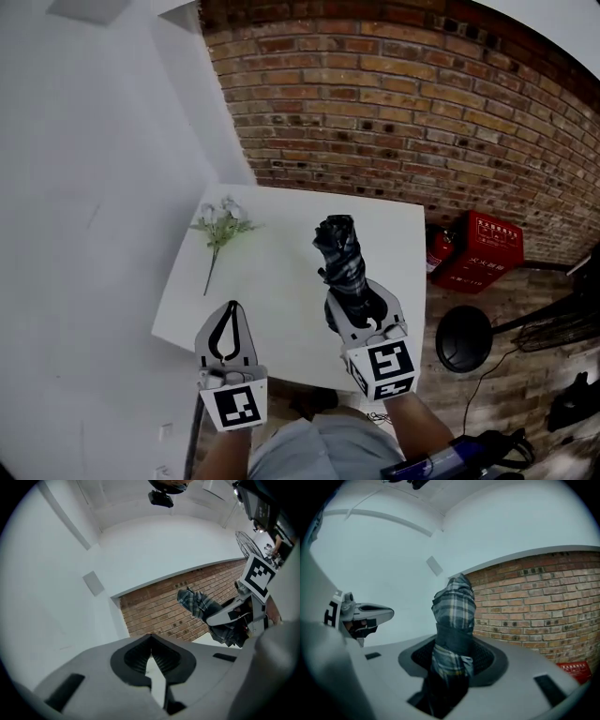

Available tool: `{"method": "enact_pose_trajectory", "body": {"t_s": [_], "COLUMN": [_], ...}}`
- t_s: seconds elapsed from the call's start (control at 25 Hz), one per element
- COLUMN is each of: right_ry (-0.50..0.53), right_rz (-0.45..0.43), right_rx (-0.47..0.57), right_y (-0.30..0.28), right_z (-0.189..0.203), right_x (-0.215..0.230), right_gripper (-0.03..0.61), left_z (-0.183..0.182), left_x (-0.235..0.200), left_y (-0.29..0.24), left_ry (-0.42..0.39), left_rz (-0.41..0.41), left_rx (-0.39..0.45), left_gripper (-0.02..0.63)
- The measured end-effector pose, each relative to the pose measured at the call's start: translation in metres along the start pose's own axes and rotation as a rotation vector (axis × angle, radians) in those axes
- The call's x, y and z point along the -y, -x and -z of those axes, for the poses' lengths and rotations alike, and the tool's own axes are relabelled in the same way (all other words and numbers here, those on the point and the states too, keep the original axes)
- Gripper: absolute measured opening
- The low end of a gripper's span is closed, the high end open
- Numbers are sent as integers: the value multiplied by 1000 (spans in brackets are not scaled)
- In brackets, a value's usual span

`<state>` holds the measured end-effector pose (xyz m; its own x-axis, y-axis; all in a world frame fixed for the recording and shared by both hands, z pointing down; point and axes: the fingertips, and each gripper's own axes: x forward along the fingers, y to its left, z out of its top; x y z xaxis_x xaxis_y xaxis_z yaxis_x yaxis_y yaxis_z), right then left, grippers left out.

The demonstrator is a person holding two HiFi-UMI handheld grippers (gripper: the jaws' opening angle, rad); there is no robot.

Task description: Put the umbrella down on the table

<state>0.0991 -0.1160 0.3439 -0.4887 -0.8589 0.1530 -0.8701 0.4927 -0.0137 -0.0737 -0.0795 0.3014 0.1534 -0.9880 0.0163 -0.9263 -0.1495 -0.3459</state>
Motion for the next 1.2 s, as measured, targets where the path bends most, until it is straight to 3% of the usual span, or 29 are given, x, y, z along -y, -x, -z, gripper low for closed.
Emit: {"method": "enact_pose_trajectory", "body": {"t_s": [0.48,1.2], "right_ry": [54,45], "right_rz": [-36,-15], "right_rx": [45,-101], "right_y": [-47,-131], "right_z": [-32,7], "right_x": [-8,-12], "right_gripper": [183,183], "left_z": [-2,53], "left_x": [-41,-73], "left_y": [-24,-101], "left_ry": [20,77], "left_rz": [-71,9], "left_rx": [35,-34], "left_gripper": [8,8]}}
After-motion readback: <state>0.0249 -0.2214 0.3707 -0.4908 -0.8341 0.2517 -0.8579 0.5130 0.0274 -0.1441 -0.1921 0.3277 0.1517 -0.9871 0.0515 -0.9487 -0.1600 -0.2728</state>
